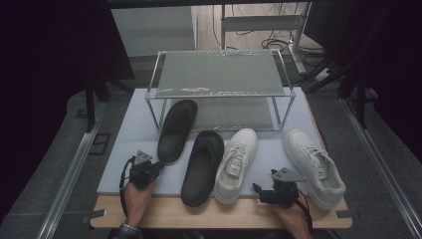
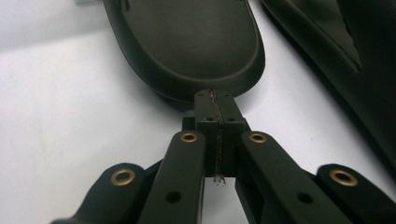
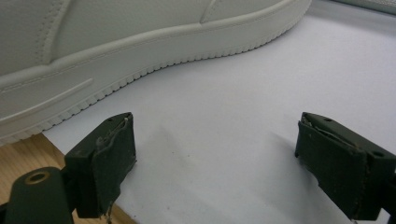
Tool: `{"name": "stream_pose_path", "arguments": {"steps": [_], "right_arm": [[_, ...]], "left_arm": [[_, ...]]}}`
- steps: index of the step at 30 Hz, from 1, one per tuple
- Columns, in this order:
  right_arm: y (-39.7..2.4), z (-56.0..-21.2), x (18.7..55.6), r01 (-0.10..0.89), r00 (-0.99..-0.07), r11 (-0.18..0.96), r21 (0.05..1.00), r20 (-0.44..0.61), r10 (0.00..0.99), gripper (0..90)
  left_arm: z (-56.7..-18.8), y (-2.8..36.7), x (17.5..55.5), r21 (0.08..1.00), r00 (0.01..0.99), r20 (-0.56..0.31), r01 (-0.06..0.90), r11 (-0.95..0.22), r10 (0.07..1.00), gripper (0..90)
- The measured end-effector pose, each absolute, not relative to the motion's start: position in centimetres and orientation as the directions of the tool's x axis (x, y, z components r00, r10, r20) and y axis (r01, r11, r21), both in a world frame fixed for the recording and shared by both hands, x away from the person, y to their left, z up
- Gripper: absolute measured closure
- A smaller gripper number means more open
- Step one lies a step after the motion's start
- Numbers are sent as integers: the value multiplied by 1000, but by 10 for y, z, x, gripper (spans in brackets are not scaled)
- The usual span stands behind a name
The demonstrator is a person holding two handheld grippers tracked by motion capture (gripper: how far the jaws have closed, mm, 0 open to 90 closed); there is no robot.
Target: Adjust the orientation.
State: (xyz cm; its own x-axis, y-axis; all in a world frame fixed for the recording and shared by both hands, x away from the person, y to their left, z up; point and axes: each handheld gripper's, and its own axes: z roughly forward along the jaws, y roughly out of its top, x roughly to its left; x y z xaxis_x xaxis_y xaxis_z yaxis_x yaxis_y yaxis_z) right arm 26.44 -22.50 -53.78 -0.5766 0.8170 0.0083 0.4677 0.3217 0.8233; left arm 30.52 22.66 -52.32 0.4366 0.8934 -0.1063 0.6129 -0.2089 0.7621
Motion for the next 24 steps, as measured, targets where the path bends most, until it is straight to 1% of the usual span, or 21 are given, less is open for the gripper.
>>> {"name": "stream_pose_path", "arguments": {"steps": [3, 17, 24], "right_arm": [[-225, -538, 264, 468, -577, 322, 823, 8, 817, 124], [-225, -538, 264, 468, -577, 322, 823, 8, 817, 124], [-225, -538, 264, 468, -577, 322, 823, 8, 817, 124]], "left_arm": [[-522, 224, 308, 765, 436, -92, 606, -217, 895, 896], [-512, 214, 328, 784, 428, -88, 586, -202, 899, 896], [-510, 206, 339, 783, 436, -78, 584, -216, 896, 896]]}}
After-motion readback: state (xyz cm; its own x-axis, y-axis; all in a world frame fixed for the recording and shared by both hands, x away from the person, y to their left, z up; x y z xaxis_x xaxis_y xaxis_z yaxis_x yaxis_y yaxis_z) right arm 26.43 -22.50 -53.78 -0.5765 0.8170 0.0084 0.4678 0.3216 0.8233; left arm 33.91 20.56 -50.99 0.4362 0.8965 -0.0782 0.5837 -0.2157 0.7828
